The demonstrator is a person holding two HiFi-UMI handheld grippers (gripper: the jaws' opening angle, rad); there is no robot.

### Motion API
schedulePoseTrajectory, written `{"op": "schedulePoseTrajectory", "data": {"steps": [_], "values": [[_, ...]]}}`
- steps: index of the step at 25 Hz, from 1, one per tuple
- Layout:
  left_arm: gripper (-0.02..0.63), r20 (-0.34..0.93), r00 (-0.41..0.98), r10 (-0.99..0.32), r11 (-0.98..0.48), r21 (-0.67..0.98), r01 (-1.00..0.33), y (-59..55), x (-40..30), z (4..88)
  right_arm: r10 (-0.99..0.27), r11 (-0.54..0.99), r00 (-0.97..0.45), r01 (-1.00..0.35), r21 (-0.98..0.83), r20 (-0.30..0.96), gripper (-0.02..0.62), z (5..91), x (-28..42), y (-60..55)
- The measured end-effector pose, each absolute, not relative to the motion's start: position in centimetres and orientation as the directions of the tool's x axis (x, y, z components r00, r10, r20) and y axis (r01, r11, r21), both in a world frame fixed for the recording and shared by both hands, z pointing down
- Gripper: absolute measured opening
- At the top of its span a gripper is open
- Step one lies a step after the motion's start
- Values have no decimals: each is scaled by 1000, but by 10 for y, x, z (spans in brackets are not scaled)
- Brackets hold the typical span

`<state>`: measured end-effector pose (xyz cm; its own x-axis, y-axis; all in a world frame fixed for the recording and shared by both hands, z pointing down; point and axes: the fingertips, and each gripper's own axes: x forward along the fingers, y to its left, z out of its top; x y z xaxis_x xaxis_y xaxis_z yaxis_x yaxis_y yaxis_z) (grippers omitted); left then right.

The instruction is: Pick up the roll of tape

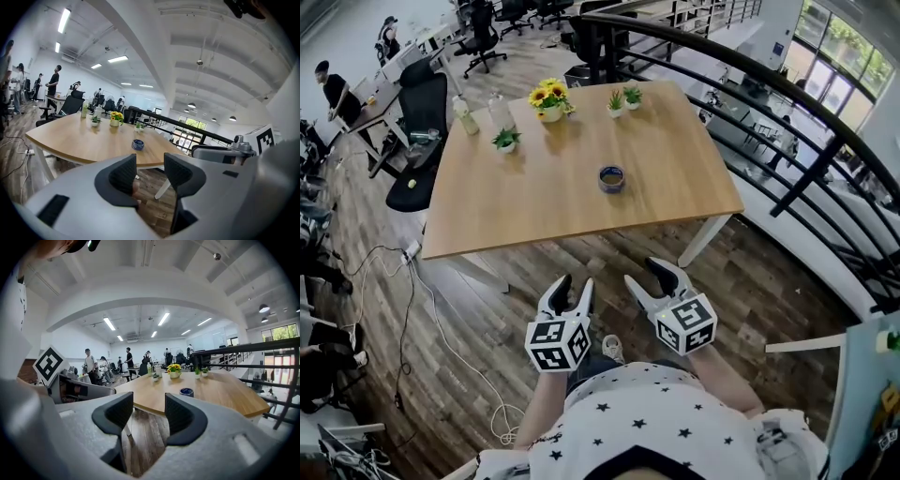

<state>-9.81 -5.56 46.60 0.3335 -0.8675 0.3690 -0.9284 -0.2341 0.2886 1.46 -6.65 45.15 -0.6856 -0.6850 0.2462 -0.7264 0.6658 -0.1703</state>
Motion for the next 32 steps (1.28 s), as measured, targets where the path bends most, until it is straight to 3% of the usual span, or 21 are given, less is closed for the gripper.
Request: {"op": "schedulePoseTrajectory", "data": {"steps": [16,32], "values": [[176,394,359,-846,-242,315,-917,-121,-142,484,-681,666,-680,-729,-155,271,193,457,-37,-137],[175,413,343,-843,-216,325,-921,-170,-151,495,-702,638,-650,-756,-147,292,193,469,-34,-197]]}}
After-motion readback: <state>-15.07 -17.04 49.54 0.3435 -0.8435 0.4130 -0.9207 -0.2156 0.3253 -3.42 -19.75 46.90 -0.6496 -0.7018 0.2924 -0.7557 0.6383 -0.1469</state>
